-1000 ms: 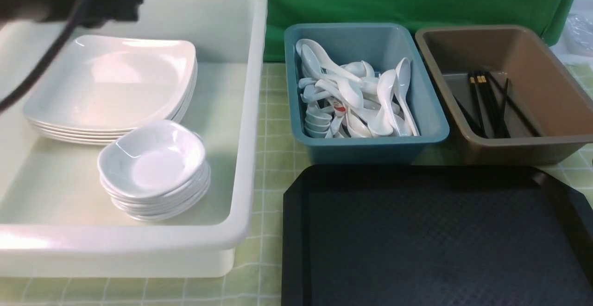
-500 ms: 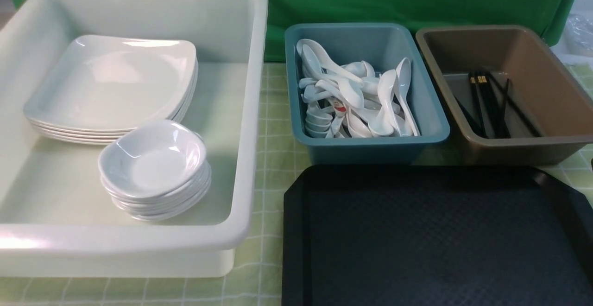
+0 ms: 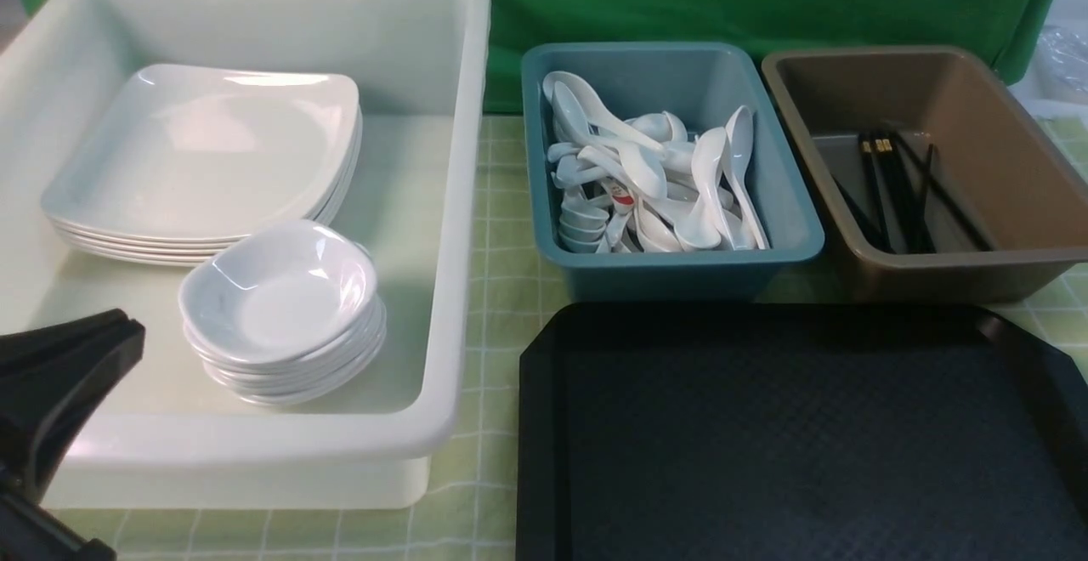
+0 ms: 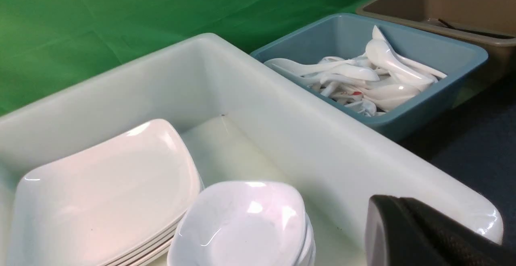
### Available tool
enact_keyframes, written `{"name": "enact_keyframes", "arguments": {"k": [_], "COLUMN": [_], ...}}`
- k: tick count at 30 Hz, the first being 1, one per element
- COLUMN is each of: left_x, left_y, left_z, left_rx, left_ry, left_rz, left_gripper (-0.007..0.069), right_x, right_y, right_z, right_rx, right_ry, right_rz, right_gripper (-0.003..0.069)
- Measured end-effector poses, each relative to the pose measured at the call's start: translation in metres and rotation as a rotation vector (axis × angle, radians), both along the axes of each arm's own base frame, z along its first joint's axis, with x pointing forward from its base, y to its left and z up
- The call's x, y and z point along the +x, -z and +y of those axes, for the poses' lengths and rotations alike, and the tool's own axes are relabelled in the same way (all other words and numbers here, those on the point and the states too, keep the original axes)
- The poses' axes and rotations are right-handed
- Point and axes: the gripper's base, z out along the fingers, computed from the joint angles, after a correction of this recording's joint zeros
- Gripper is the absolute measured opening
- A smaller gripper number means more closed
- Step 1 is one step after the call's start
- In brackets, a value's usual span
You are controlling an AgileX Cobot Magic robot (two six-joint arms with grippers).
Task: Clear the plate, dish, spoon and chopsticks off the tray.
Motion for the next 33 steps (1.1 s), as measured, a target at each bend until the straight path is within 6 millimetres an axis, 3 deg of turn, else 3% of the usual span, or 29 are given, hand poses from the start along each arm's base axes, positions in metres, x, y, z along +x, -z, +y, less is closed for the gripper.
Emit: {"name": "enact_keyframes", "arguments": {"k": [4,7,9,10,12,17,22,26,33], "left_x": [0.000,0.000,0.000,0.000,0.000,0.000,0.000,-0.001,0.000], "left_y": [0.000,0.000,0.000,0.000,0.000,0.000,0.000,0.000,0.000], "left_z": [0.000,0.000,0.000,0.000,0.000,0.000,0.000,0.000,0.000], "left_rx": [0.001,0.001,0.001,0.001,0.001,0.001,0.001,0.004,0.008], "left_ry": [0.002,0.002,0.002,0.002,0.003,0.003,0.003,0.004,0.003], "left_rz": [0.002,0.001,0.001,0.001,0.002,0.002,0.003,0.002,0.001], "left_gripper": [0.0010,0.0010,0.0010,0.0010,0.0010,0.0010,0.0010,0.0010,0.0010], "right_x": [-0.008,-0.017,-0.020,-0.020,-0.023,-0.031,-0.038,-0.042,-0.042], "right_y": [0.019,0.042,0.079,0.081,0.132,0.195,0.207,0.216,0.219], "right_z": [-0.017,-0.025,-0.030,-0.030,-0.034,-0.037,-0.038,-0.039,-0.039], "right_rx": [0.002,0.020,0.034,0.041,0.067,0.078,0.083,0.058,0.063], "right_ry": [0.126,0.186,0.243,0.254,0.318,0.361,0.367,0.372,0.378], "right_rz": [-0.203,-0.303,-0.330,-0.340,-0.327,-0.323,-0.336,-0.238,-0.211], "right_gripper": [0.0115,0.0058,0.0025,0.0022,0.0018,0.0018,0.0018,0.0018,0.0022]}}
